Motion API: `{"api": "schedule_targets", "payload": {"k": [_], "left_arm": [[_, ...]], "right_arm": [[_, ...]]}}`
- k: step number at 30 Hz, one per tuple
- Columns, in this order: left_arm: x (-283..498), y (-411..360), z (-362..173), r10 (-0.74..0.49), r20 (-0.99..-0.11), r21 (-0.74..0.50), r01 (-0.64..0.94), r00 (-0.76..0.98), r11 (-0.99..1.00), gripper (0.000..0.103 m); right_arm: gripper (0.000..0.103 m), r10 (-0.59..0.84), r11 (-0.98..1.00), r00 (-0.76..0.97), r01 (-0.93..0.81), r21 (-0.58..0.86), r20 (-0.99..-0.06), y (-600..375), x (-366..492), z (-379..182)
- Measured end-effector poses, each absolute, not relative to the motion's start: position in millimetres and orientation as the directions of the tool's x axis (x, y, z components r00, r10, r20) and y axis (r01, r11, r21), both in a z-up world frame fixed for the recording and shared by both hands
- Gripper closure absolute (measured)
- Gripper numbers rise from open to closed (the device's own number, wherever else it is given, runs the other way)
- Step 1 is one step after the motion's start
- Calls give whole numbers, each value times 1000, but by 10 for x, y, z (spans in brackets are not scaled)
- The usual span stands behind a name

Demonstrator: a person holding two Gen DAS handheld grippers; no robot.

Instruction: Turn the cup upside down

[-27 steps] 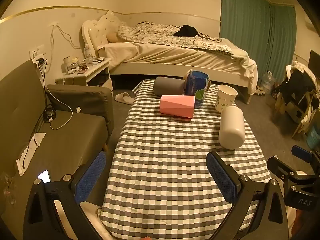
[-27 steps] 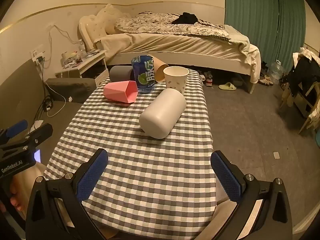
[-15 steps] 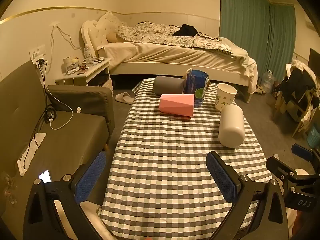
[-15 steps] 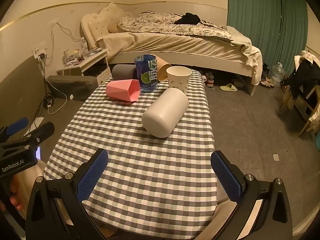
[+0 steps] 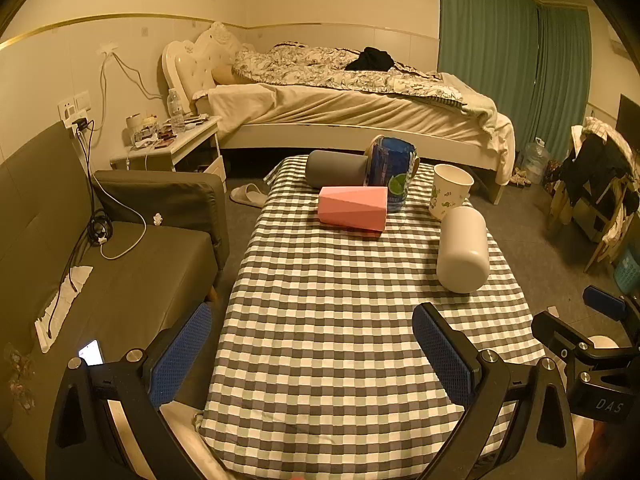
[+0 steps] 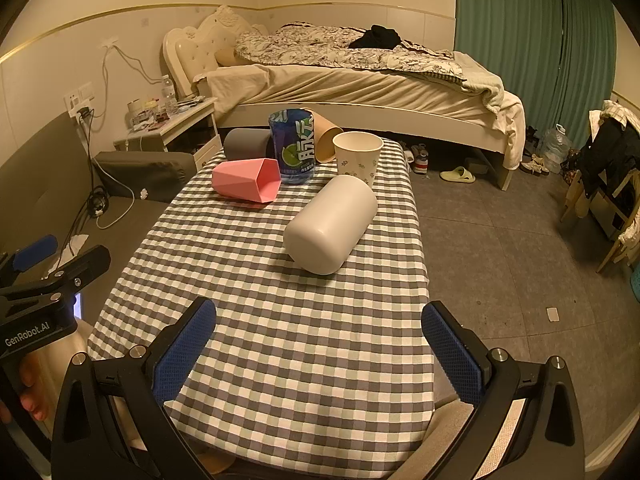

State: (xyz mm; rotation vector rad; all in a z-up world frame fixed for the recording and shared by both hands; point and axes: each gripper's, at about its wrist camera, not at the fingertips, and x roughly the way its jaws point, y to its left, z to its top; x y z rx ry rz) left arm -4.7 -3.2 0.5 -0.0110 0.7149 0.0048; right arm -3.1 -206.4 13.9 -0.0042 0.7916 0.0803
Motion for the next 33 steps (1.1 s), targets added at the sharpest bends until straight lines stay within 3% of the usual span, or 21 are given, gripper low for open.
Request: {"api": "schedule_targets", "payload": {"k": [33], "left_arm": [[-49, -32, -2, 1, -655, -8, -9, 755, 1000, 0]], "right_arm": [[0, 74, 996, 699, -90, 15, -711, -2033, -17, 171]]}}
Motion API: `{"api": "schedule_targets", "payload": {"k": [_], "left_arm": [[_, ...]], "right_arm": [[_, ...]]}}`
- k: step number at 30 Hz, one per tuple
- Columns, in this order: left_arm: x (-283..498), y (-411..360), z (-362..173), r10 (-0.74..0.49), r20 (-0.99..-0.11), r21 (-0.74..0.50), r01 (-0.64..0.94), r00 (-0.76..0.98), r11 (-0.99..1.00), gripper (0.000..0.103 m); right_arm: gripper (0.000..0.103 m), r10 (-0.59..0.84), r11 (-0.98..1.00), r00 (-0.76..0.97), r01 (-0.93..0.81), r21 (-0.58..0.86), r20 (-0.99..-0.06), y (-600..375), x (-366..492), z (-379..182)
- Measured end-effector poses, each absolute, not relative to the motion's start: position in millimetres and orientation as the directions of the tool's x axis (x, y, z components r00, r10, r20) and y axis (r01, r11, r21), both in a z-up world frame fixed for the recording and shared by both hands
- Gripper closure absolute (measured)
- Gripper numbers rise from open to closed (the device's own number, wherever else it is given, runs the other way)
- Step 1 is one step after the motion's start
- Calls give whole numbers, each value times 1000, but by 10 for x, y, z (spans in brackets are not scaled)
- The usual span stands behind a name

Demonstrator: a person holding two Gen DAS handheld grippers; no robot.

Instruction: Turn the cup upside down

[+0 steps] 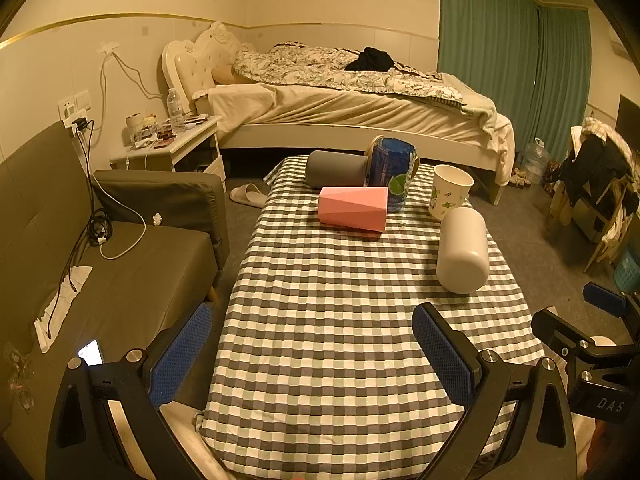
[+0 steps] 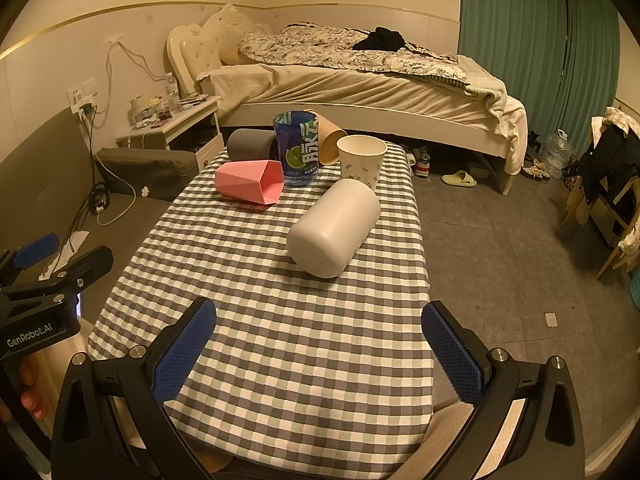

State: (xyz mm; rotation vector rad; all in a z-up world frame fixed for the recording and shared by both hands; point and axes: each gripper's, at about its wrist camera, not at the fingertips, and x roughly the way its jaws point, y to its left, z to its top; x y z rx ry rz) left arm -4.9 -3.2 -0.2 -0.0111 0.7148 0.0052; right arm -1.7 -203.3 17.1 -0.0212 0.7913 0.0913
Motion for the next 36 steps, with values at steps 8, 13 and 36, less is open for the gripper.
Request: {"api": "schedule_targets", "payload": {"k": [8, 13, 36], "left_arm": [[-46, -35, -13, 1, -658, -9, -9, 753, 1000, 0], [-47, -36, -16, 1, -658, -9, -9, 753, 1000, 0], [4, 55, -83, 2, -667, -25, -26, 745, 999, 0]], "right_arm": [[0, 74, 996, 698, -91, 15, -712, -2033, -16, 168], [0, 74, 996, 699, -91, 15, -711, -2036, -19, 164], [0, 75, 989, 702, -143, -37, -708, -1875, 46, 176]]}}
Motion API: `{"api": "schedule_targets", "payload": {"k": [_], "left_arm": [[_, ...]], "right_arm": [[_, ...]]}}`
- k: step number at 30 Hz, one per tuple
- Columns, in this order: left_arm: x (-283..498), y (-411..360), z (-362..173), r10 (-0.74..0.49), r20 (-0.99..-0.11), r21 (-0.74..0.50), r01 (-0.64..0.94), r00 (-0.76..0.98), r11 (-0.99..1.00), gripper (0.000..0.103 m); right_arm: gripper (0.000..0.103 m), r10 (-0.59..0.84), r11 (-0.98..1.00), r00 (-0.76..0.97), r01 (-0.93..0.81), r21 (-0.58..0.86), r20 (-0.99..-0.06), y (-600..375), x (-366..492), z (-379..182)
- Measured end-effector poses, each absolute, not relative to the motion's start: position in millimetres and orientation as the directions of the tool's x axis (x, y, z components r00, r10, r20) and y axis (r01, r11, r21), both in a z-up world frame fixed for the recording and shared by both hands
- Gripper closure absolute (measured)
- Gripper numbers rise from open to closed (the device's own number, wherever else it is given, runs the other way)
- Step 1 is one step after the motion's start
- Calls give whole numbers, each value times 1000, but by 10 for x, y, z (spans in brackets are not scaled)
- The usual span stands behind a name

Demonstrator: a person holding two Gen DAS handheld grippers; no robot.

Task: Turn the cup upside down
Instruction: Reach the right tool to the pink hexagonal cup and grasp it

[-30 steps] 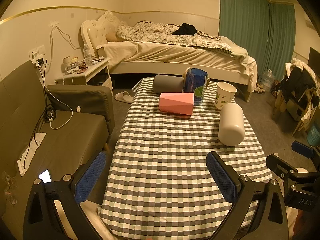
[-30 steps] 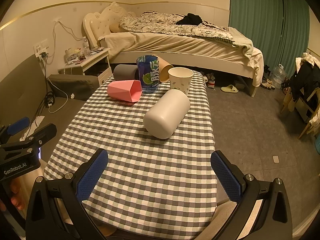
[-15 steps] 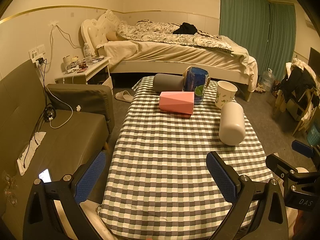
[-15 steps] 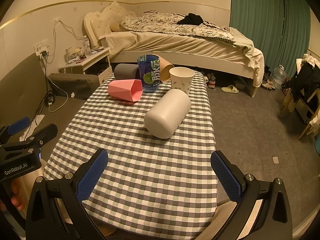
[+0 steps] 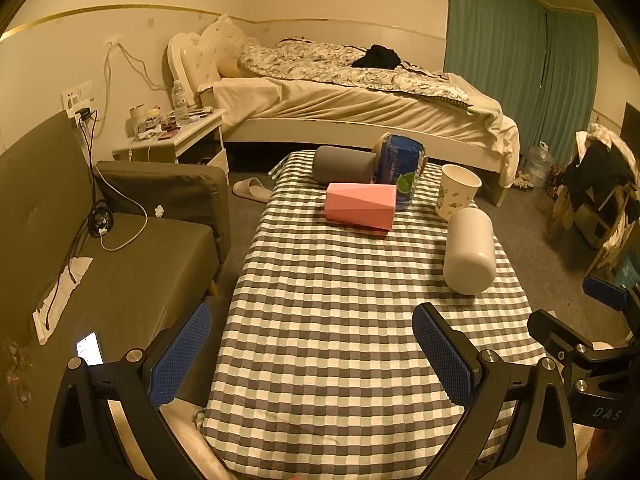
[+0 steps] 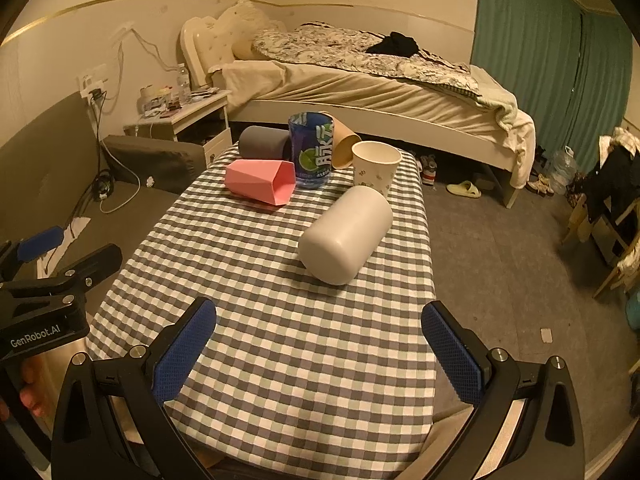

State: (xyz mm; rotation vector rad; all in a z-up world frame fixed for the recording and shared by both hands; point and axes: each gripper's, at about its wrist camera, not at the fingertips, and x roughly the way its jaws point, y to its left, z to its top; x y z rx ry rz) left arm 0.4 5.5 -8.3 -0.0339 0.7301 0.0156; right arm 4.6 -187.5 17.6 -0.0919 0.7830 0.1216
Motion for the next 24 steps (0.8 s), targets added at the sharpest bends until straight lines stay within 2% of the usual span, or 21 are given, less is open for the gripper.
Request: {"api": "schedule_targets", "payload": {"k": [8, 16, 19, 24], "left_arm": [[293, 323, -100, 60, -679, 13, -69, 731, 998, 0], [687, 753, -222, 128, -711, 17, -166, 692, 986, 0], [808, 912, -266, 152, -718, 22, -196, 679, 980, 0], [988, 1169, -382, 182, -735, 23, -245, 653, 969, 0]], "right_arm": [[0, 98, 963, 692, -248, -107, -715, -1717, 381, 286], [0, 138, 816, 663, -497, -295, -736, -1109, 1177, 429], [0, 143, 733, 604, -597, -326, -784, -774, 1580, 266], [1, 95, 660, 552, -658, -363, -829, -486, 1921, -10]]}}
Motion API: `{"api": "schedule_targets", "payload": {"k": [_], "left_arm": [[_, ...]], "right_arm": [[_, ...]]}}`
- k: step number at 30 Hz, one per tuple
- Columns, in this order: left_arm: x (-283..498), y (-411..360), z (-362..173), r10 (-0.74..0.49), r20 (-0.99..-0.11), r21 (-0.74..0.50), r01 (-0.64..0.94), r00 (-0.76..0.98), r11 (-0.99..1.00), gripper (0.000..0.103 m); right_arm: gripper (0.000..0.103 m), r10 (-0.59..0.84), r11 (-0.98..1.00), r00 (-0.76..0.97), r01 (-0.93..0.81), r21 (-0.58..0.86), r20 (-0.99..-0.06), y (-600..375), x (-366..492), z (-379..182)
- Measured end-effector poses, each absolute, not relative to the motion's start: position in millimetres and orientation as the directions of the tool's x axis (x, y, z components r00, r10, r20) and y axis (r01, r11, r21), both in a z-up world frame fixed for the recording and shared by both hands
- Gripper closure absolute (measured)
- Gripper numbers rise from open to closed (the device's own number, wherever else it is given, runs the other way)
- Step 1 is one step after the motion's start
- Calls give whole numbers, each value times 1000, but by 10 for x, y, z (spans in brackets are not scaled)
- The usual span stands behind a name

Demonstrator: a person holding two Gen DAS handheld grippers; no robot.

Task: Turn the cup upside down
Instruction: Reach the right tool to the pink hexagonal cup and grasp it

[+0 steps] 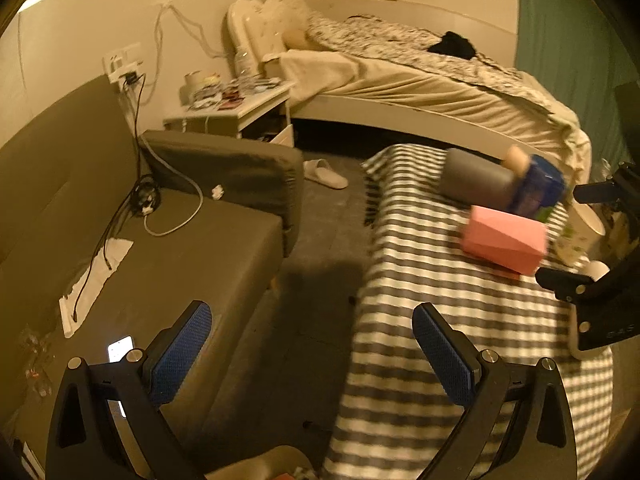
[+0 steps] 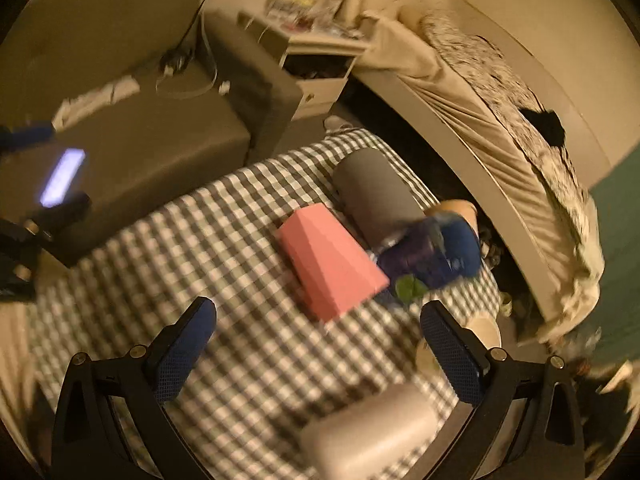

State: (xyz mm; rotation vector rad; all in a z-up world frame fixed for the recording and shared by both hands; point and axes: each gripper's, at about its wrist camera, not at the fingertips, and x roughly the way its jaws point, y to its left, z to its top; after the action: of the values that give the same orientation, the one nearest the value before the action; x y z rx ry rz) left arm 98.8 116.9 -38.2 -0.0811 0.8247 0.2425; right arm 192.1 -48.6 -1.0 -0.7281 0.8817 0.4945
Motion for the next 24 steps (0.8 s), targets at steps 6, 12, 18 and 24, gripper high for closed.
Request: {"api": "schedule_targets", "payload": {"k": [6, 12, 18, 24], "left_arm": [[1147, 1406, -561, 184, -768, -3, -291, 614, 957, 0], [1198, 1466, -678, 162, -789, -26, -295, 593, 955, 0], [1206, 1468, -695, 150, -790, -33, -286, 594, 958, 0], [1176, 1473, -663, 158, -782, -35, -296, 603, 955, 0]], "right_arm": [[4, -6, 567, 517, -703, -429, -856, -228, 2313, -433], [18, -75, 503, 480, -739, -449, -874, -99, 2561, -727], [26, -119, 468, 464, -753, -462, -878, -68, 2631, -859], [37, -140, 493, 456, -738, -461, -879, -112, 2656, -801]]}}
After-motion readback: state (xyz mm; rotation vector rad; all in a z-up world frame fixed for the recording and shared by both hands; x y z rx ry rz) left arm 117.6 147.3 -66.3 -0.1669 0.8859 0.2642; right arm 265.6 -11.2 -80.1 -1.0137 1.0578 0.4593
